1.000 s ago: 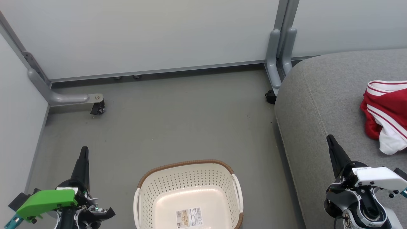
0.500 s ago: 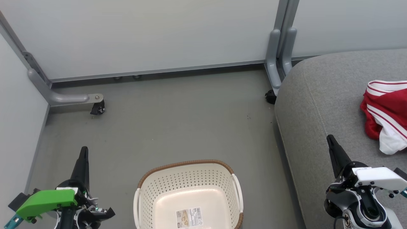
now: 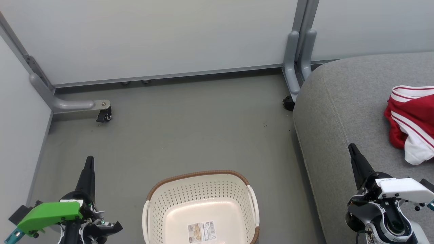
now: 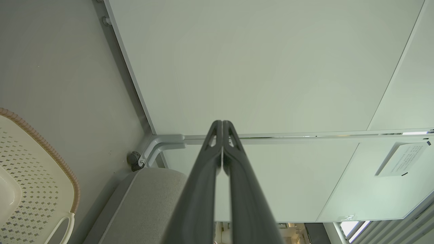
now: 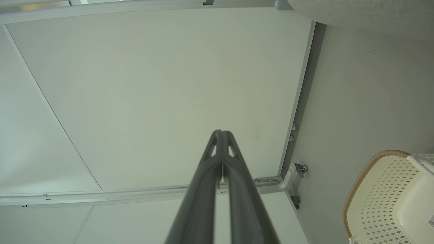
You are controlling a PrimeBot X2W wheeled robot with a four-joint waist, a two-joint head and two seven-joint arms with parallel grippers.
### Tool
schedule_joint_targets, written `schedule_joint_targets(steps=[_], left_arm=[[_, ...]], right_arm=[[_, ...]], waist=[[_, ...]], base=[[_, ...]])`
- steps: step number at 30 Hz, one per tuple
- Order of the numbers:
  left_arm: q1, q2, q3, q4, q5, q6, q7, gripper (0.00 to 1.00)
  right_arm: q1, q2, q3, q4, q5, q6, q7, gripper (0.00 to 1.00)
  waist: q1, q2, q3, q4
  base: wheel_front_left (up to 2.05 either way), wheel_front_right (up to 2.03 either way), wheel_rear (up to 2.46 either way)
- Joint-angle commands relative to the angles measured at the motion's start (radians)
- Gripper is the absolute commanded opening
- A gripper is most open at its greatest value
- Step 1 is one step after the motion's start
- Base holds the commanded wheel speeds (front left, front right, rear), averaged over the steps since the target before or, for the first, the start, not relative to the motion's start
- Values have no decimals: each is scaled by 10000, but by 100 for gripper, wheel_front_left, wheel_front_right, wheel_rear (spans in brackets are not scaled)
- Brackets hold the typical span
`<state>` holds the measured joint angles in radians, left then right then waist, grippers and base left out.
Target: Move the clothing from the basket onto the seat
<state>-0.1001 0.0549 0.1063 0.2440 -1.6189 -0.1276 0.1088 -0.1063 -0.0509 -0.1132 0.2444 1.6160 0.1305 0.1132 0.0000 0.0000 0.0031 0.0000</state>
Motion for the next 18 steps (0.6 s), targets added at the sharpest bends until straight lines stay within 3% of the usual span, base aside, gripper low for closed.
schedule_joint_targets(steps=[1,18], left_arm=[[-162,10,51,21,20,-62,32,0],[-160,2,66,22,42,-62,32,0]], right_arm=[[-50,-1,-21,18,-47,4,36,0],[-50,2,-22,19,-52,4,42,0]], waist=[[0,0,0,0],[0,0,0,0]], base=[[0,0,0],[0,0,0]])
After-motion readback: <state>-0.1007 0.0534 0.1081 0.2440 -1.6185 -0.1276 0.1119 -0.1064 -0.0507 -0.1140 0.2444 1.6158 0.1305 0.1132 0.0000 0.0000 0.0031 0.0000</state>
